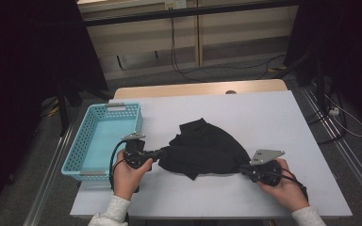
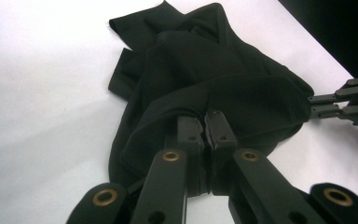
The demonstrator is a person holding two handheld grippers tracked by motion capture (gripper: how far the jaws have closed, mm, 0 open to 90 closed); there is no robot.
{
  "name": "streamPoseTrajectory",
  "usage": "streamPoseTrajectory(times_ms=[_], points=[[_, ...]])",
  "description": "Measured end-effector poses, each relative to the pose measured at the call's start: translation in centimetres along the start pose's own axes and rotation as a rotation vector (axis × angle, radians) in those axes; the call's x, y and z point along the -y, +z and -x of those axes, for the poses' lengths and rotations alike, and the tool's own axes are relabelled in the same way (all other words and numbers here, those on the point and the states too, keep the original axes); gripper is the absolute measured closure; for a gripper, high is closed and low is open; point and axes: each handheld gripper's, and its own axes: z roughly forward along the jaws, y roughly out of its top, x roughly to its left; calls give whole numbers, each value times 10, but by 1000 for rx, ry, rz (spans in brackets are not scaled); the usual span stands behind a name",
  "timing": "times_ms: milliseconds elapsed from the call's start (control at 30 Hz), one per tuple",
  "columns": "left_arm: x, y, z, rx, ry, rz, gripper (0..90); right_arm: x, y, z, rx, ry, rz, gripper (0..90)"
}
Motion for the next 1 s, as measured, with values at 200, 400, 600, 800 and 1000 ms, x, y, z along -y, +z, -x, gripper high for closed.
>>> streamPoseTrajectory(times_ms=[200,400,600,800,1000], points=[[-3,-2,2,7,9,3,869,-1,-4,-1,22,10,4,872],[-7,-5,6,20,13,20,868,-3,-30,8,32,74,115,875],[-17,-1,4,23,6,27,867,-8,-40,23,36,164,192,878],[-21,18,-2,15,-9,4,854,-10,-19,45,39,252,136,877],[-20,24,-10,24,-1,17,739,-7,0,66,51,335,87,875]])
